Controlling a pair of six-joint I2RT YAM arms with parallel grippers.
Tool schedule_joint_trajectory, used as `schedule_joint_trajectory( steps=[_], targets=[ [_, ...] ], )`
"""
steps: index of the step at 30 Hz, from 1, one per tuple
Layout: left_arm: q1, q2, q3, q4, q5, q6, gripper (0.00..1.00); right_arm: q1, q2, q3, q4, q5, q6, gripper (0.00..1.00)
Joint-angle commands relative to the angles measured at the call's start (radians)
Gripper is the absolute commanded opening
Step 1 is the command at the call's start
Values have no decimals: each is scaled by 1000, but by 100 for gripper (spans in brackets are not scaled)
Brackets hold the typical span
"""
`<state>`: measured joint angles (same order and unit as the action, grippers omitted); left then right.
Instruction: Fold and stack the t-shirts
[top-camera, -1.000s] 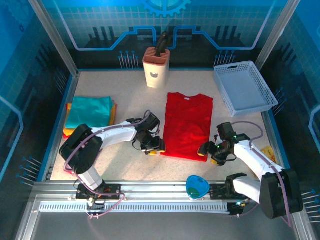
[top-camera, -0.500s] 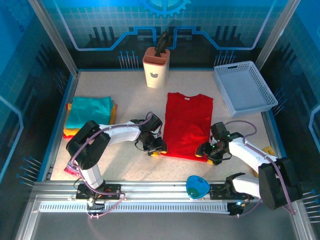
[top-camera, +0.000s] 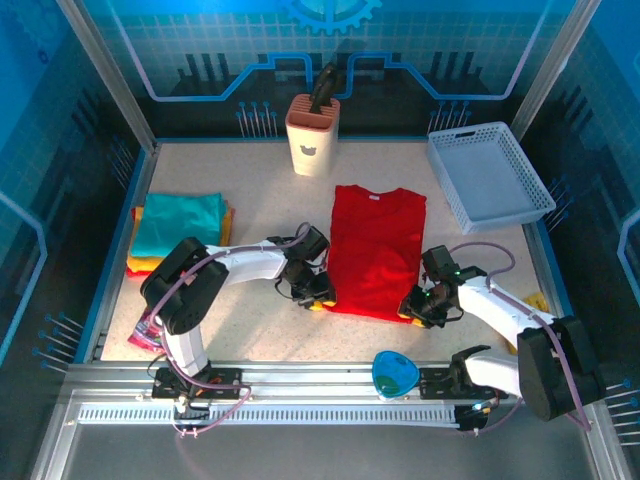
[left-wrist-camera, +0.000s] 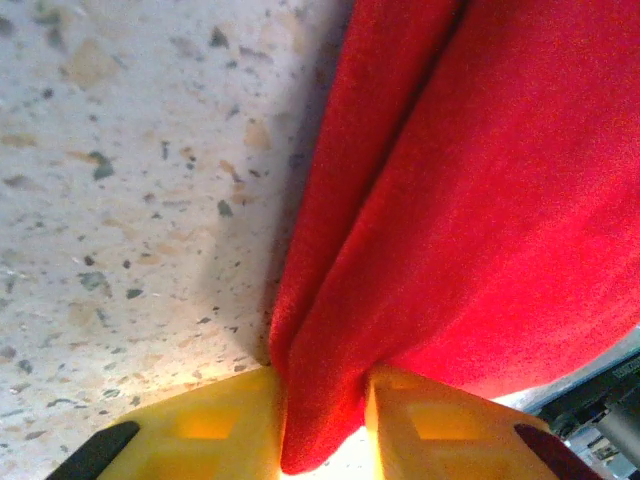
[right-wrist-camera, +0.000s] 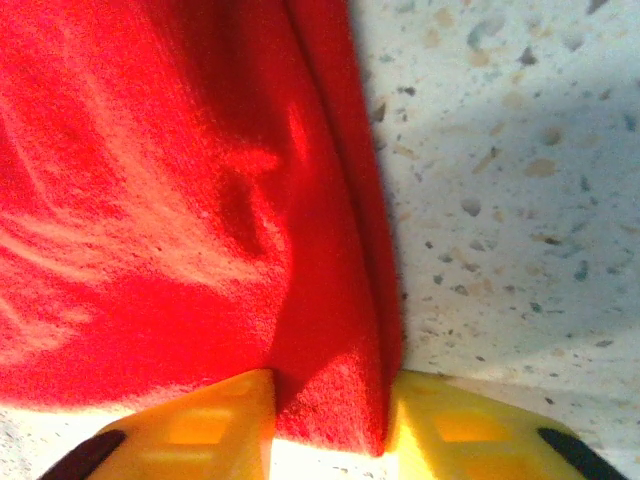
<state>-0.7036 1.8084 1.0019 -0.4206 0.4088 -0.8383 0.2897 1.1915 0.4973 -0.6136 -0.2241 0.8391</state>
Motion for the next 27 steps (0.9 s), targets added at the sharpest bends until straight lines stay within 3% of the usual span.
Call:
schedule_joint_trajectory(
  steps=[1, 13, 18, 27],
  targets=[
    [-19, 40, 14, 77, -17, 1, 22, 25, 14, -10, 148, -54, -5, 25],
    [-20, 10, 1, 57, -52, 1, 0, 22, -59, -17, 71, -17, -31, 5],
    [-45, -72, -51, 38, -85, -24, 0, 19, -176, -39, -43, 5, -45, 0],
    [-185, -206, -134, 61, -157, -177, 0, 29, -363, -20, -265, -6, -37, 0]
  ],
)
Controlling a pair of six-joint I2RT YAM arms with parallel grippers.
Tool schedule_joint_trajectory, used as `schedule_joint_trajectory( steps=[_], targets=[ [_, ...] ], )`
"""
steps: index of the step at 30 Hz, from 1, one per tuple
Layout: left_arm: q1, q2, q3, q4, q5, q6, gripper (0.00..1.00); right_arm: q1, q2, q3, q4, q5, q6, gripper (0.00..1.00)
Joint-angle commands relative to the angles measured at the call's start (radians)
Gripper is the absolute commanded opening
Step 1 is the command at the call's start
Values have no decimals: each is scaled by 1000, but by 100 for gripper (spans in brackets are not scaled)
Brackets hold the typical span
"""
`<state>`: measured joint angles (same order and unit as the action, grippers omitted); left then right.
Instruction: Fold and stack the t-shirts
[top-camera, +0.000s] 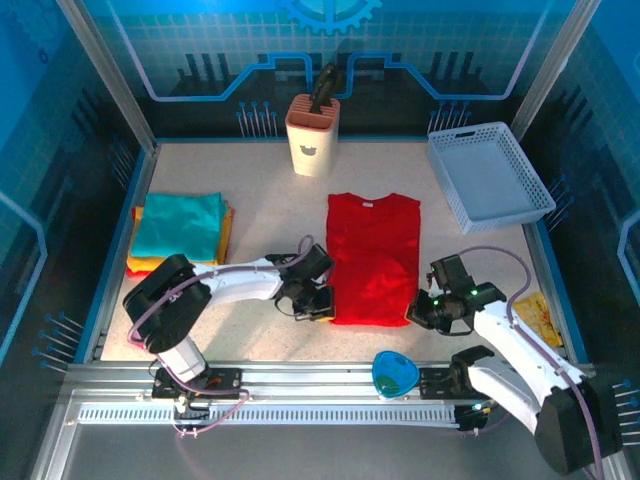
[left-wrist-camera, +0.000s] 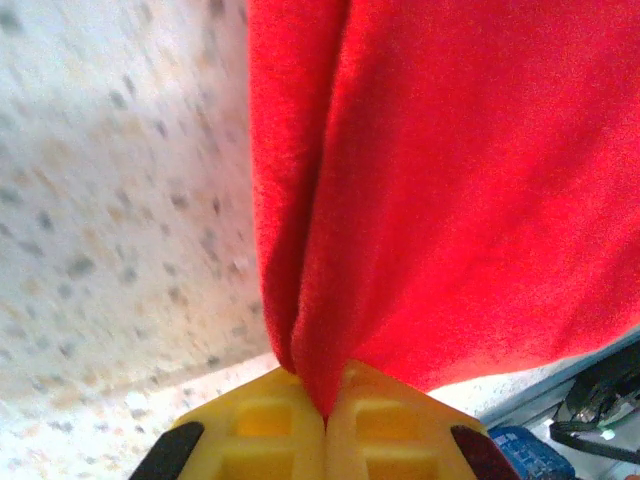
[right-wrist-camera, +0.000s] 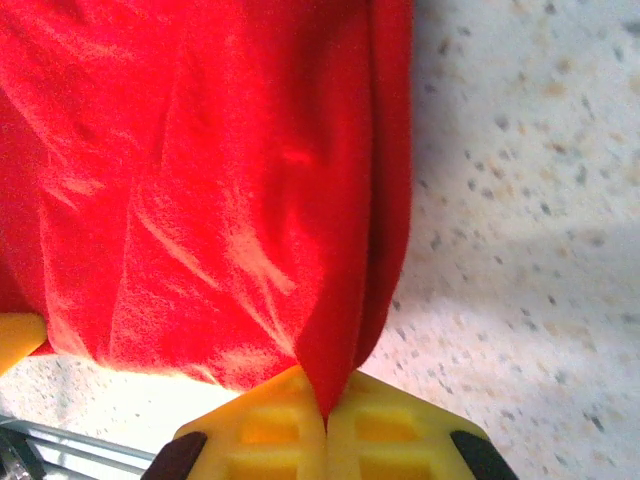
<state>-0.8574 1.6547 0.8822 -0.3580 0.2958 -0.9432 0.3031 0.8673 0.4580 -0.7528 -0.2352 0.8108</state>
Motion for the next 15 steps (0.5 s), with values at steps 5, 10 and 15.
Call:
schedule_joint_trajectory(
  steps=[5, 10, 15],
  targets=[
    [-51, -126, 12, -35, -92, -105, 0, 16, -91, 74, -183, 46, -8, 0],
    [-42, -133, 147, -170, -136, -34, 0, 15, -49, 170, -181, 55, -19, 0],
    [-15, -125, 223, -189, -125, 3, 0, 3, -8, 271, -181, 74, -35, 0]
  ],
)
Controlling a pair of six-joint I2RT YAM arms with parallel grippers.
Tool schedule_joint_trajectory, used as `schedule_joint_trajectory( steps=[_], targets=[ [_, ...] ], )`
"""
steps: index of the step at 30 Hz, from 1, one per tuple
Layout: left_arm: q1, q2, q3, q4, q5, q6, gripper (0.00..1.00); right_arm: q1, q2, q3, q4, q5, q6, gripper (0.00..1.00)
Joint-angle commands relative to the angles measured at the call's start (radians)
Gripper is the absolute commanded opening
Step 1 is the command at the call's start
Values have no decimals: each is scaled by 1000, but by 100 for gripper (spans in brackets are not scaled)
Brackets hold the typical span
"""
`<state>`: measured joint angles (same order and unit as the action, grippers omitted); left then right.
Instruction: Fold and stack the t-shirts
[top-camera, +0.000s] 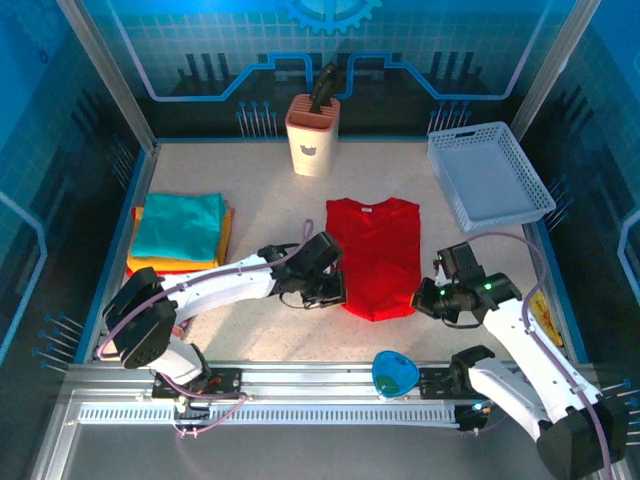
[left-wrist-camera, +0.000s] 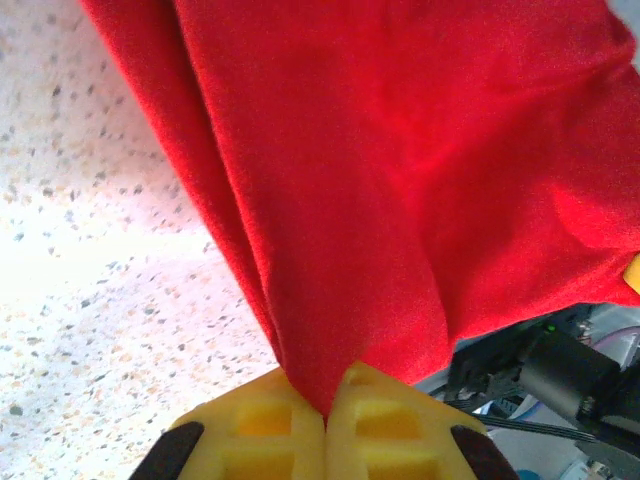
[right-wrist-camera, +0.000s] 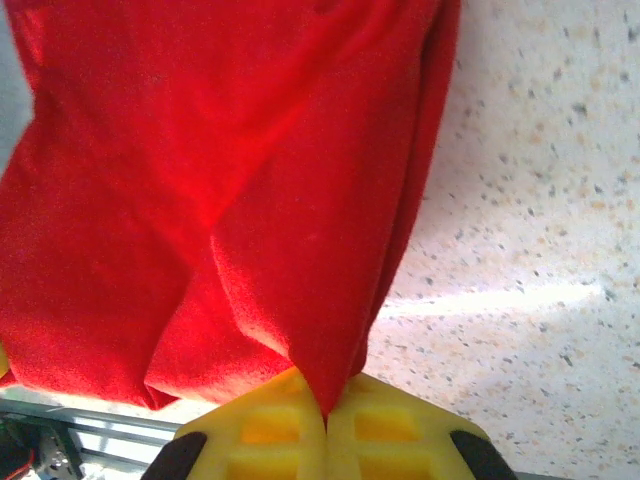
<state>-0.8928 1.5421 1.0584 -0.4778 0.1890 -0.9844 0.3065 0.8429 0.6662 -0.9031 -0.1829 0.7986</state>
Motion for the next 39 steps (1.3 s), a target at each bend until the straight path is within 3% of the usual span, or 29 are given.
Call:
schedule_joint_trajectory(
  steps=[1, 8, 14, 19, 27, 34, 39],
  targets=[
    [29, -10, 66, -76, -15, 53, 0, -6, 28, 84, -33, 22, -31, 0],
    [73, -21, 177, -129, -19, 92, 0, -48, 118, 243, -58, 3, -82, 0],
    [71, -89, 76, -62, -2, 29, 0, -69, 108, 234, -74, -43, -92, 0],
    [33, -162, -13, -24, -4, -21, 0, -68, 46, 177, -138, -65, -76, 0],
    [-47, -213, -6, -8, -23, -96, 0, -68, -33, 207, -269, -60, -79, 0],
    [-29, -187, 88, 2, -119, -48, 0, -107, 86, 283, -156, -80, -101, 0],
    [71, -161, 93, 36, -87, -30, 0, -138, 222, 358, -37, -133, -110, 0]
  ],
)
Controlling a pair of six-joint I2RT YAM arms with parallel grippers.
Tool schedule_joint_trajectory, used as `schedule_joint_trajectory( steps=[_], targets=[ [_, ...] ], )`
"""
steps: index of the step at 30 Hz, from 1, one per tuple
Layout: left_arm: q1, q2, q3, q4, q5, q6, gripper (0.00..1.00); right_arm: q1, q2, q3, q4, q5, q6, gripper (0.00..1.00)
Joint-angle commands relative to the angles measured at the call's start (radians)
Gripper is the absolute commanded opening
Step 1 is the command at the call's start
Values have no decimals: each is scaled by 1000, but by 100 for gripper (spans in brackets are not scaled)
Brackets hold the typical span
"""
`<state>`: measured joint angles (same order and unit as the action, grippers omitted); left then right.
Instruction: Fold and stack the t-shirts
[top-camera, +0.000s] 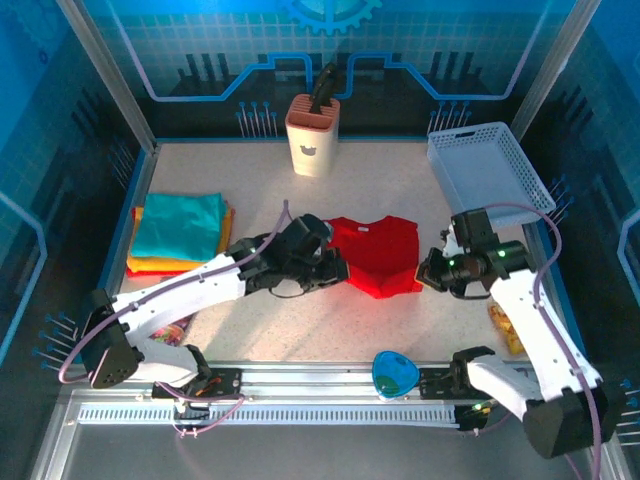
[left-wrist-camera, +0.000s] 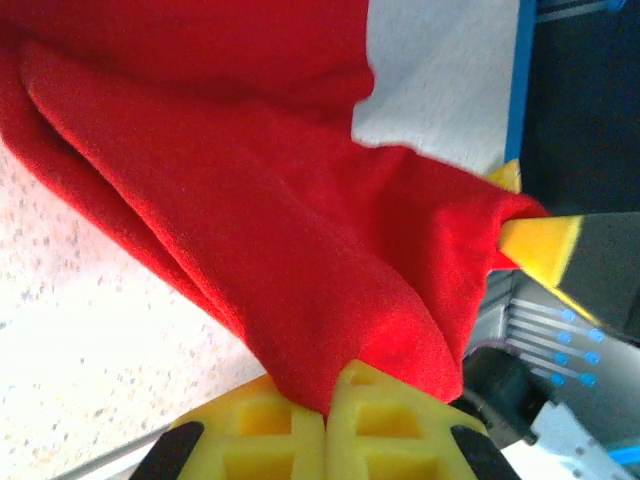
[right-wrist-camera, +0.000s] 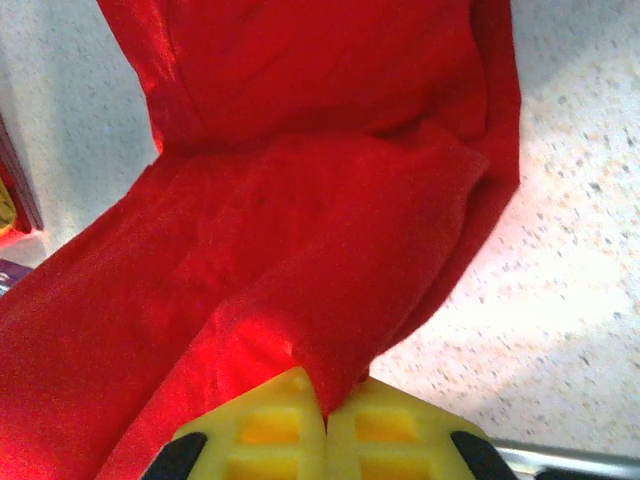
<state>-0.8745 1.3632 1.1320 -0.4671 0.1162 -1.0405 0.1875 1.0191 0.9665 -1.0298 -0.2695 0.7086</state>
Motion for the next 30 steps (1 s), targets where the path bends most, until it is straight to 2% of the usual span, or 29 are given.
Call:
schedule_joint_trajectory(
  steps=[1, 5, 12, 30],
  targets=[
    [74, 24, 17, 32, -7, 29, 0, -22, 70, 75, 109, -52, -19, 0],
    [157, 57, 18, 69, 45, 37, 0, -48, 181, 148, 167, -86, -27, 0],
    [232, 157, 103, 80, 87, 86, 0, -91, 309, 207, 229, -123, -39, 0],
    [323, 409, 248, 106, 178, 108, 0, -180, 486, 213, 340, -209, -41, 0]
  ],
)
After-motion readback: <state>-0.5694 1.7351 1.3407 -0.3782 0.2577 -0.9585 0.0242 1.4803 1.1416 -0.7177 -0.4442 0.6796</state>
